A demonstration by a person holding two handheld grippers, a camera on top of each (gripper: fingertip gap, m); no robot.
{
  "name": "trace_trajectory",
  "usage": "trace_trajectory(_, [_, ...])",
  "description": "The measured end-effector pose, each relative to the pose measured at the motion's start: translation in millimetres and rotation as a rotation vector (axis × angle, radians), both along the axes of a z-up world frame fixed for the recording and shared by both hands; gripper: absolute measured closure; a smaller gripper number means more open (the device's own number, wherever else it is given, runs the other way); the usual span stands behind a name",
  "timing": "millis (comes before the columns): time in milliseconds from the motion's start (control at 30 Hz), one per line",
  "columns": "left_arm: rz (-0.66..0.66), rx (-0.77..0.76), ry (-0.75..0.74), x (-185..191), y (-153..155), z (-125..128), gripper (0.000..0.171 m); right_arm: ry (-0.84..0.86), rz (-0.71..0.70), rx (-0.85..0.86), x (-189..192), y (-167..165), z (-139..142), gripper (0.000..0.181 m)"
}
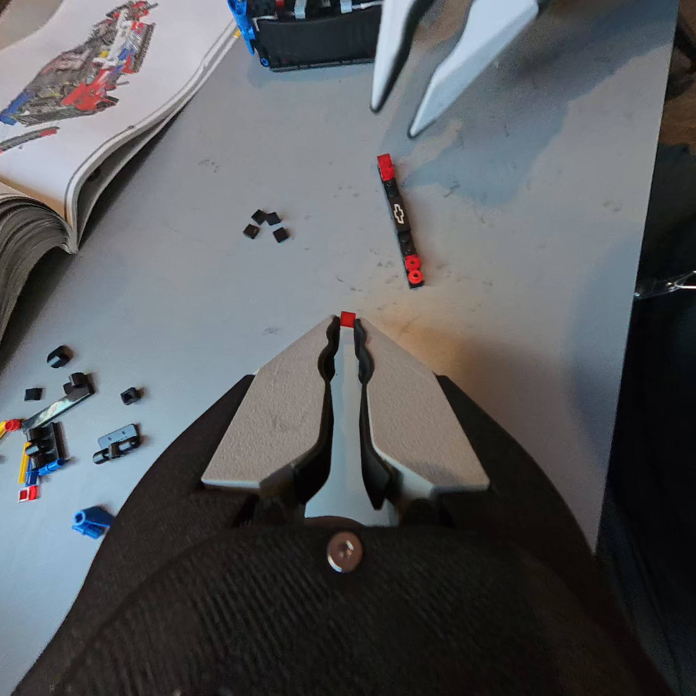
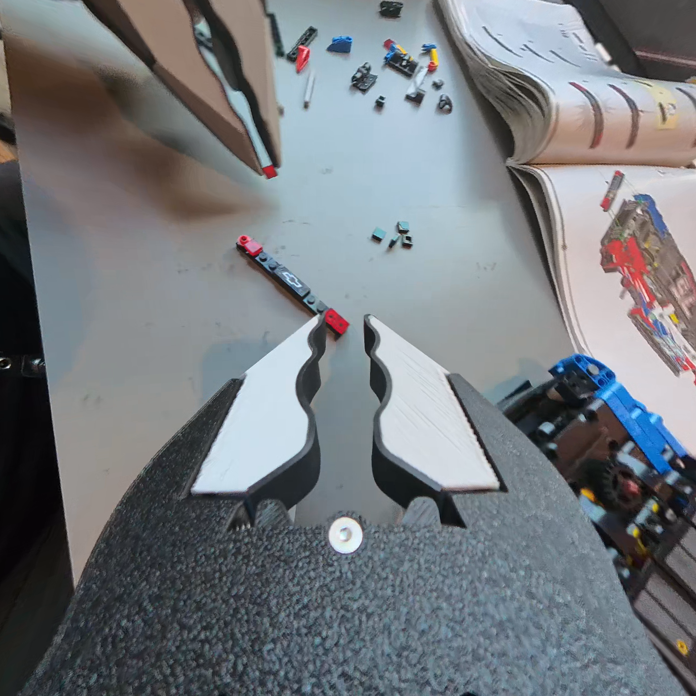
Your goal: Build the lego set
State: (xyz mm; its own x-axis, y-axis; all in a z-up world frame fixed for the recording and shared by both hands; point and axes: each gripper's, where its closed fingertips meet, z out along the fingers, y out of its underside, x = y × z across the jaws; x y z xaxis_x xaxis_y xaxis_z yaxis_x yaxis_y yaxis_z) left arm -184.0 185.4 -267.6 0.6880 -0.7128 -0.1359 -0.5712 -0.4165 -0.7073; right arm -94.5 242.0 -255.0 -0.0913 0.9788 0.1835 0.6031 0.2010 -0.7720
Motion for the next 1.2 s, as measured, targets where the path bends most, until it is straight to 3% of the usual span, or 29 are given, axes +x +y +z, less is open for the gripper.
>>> trace_trajectory(133, [-0.004, -0.016, -0.003, 5.5, -8.0, -4.5, 0.167, 0.033, -0.044, -0.042, 14.5, 6.5, 9.5, 0.162])
trace_trajectory(267, [0.004, -0.002, -0.061, 13.2, -10.2, 2.1, 0.168, 0.000, -0.057, -0.046, 24.8, 6.9, 1.9, 0.159])
trace_trajectory(600, [0.004, 0.035, -0.050, 27.3, -15.3, -4.2, 0.167, 0.083, -0.038, -0.031, 11.8, -15.9, -2.4, 0.161])
trace_trajectory(900, [0.025, 0.097, -0.034, 26.1, -16.3, -1.1, 0.167, 0.312, -0.109, -0.004, 28.6, -10.5, 33.0, 0.164])
trace_trajectory(1200, [0.026, 0.074, -0.002, 25.8, -14.3, -7.8, 0.167, 0.482, -0.153, 0.152, 43.0, -8.9, 56.8, 0.176])
